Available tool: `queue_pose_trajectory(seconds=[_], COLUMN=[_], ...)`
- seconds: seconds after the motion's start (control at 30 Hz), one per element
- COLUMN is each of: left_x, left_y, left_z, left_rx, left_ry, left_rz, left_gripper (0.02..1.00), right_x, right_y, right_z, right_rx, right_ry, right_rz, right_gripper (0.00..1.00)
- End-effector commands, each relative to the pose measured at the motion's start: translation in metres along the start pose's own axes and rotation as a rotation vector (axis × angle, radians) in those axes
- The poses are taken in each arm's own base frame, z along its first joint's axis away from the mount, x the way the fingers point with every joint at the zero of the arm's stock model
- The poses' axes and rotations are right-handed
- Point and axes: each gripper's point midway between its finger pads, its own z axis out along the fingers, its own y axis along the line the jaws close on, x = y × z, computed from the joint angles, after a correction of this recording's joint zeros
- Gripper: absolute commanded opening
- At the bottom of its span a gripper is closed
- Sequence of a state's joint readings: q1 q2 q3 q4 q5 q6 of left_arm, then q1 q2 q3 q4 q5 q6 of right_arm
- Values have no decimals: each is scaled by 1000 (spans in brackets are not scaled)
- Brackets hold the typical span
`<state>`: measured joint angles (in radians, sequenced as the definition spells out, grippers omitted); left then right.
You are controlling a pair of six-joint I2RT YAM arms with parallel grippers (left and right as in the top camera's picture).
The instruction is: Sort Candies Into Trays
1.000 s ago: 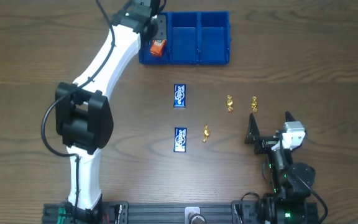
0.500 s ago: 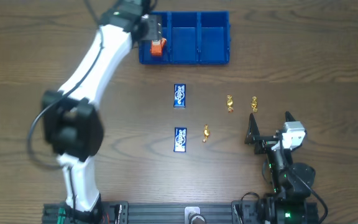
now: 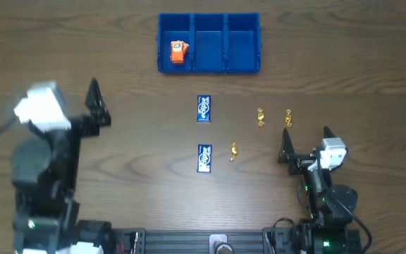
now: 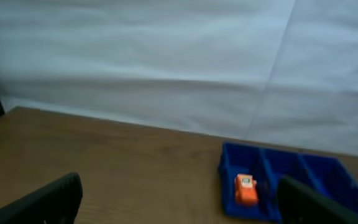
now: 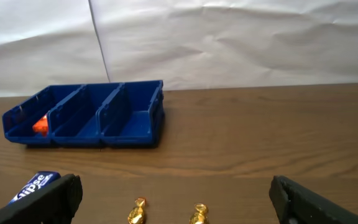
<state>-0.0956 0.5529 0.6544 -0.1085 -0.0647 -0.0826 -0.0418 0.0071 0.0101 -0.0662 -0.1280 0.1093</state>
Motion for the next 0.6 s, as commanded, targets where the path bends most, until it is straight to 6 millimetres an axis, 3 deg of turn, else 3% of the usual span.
queue_pose_trajectory(seconds=[0.03, 0.17, 0.3, 0.43, 0.6], left_x=[61, 106, 138, 178, 180], left_y=[5, 7, 12, 17, 18], left_z=[-22, -24, -21, -18, -18], left_rx=[74, 99, 96, 82, 74], left_ry=[-80, -91, -67, 71, 78], left_rz=[23, 24, 24, 27, 28], left_gripper=[998, 998, 996, 998, 998], right_x=[1, 1, 1, 1, 1], right_y=[0, 0, 0, 0, 0], right_z=[0, 0, 0, 0, 0], right_rx=[0, 0, 0, 0, 0], right_ry=[1, 1, 1, 1, 1], right_rz=[-6, -6, -6, -6, -6], right_gripper=[998, 998, 998, 998, 998])
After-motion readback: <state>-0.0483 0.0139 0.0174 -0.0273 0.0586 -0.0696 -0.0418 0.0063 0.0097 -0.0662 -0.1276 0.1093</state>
